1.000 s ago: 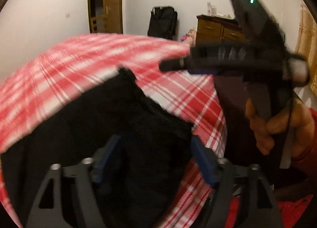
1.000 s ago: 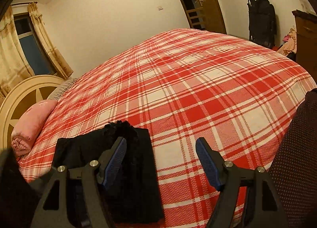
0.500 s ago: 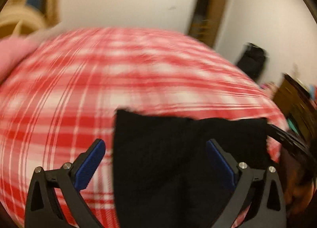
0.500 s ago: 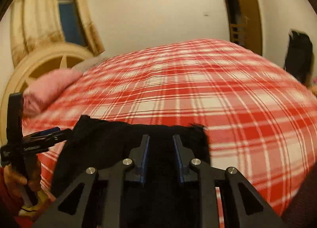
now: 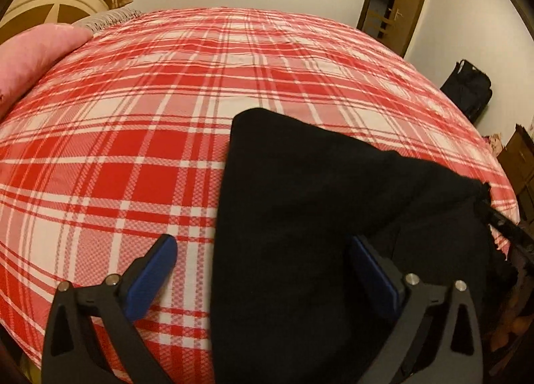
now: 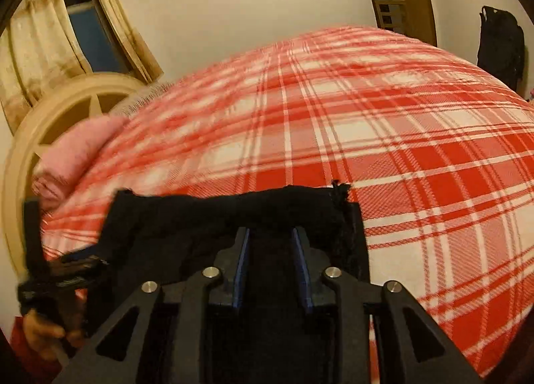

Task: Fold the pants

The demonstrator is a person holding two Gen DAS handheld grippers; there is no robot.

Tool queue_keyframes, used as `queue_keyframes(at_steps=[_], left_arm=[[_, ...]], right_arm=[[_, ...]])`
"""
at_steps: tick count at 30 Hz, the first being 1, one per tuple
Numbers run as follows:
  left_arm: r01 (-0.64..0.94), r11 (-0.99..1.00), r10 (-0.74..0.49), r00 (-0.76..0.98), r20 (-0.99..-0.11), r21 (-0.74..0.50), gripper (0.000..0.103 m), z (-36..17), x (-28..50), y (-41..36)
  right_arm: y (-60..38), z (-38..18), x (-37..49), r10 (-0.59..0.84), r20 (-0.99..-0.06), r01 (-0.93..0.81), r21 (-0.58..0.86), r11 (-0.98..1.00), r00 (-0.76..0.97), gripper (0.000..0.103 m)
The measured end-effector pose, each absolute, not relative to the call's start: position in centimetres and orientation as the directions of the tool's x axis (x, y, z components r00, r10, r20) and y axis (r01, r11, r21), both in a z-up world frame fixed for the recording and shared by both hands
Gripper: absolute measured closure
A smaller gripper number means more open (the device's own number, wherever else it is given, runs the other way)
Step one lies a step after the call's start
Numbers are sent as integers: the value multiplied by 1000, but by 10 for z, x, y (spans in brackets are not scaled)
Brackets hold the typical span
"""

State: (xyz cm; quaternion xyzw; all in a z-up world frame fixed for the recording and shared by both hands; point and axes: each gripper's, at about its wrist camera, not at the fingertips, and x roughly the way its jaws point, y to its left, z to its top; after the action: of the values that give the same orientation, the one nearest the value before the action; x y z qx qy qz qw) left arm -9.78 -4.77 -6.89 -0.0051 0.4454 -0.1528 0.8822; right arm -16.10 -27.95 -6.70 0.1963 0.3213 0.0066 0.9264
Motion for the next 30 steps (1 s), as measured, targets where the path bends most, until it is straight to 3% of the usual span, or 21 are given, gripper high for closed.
queue_keyframes(at_steps=[1, 2, 3, 5, 7, 12, 19, 23, 27, 30], left_arm=[[264, 954, -269, 552, -789, -141, 0, -69, -95, -48], [262, 956, -262, 549, -794, -135, 0, -68, -95, -47], [259, 958, -252, 548, -797, -125, 0, -65, -95, -47], [263, 958, -244, 552, -797, -111, 0, -63, -95, -47], [274, 957, -242, 554, -797, -99, 0, -60, -95, -50], [319, 945, -245, 540, -805, -74, 0, -65, -101, -62], [285, 944, -292, 493, -819, -165, 0, -76, -98, -60], [295, 945, -280, 509, -814, -141, 0, -76, -101, -65], [293, 947, -275, 515, -812, -135, 0, -76, -101, -67], [292, 947, -272, 517, -812, -132, 0, -76, -100, -68]], right_arm=[[-284, -61, -171, 125, -568, 126, 382, 916, 813, 50], [-288, -56, -181, 96, -552, 150, 383, 912, 828, 27], [-290, -53, -186, 75, -541, 166, 384, 908, 838, 15], [-298, -54, -194, 69, -531, 173, 393, 903, 844, 14], [-305, -68, -192, 69, -589, 212, 395, 894, 805, 14], [-310, -111, -180, 175, -644, 223, 487, 845, 745, 14], [-300, -115, -181, 149, -638, 201, 442, 874, 755, 14], [-296, -114, -181, 140, -647, 200, 423, 884, 749, 14], [-288, -113, -181, 125, -657, 195, 392, 899, 743, 24], [-289, -114, -180, 126, -657, 197, 396, 897, 743, 24]])
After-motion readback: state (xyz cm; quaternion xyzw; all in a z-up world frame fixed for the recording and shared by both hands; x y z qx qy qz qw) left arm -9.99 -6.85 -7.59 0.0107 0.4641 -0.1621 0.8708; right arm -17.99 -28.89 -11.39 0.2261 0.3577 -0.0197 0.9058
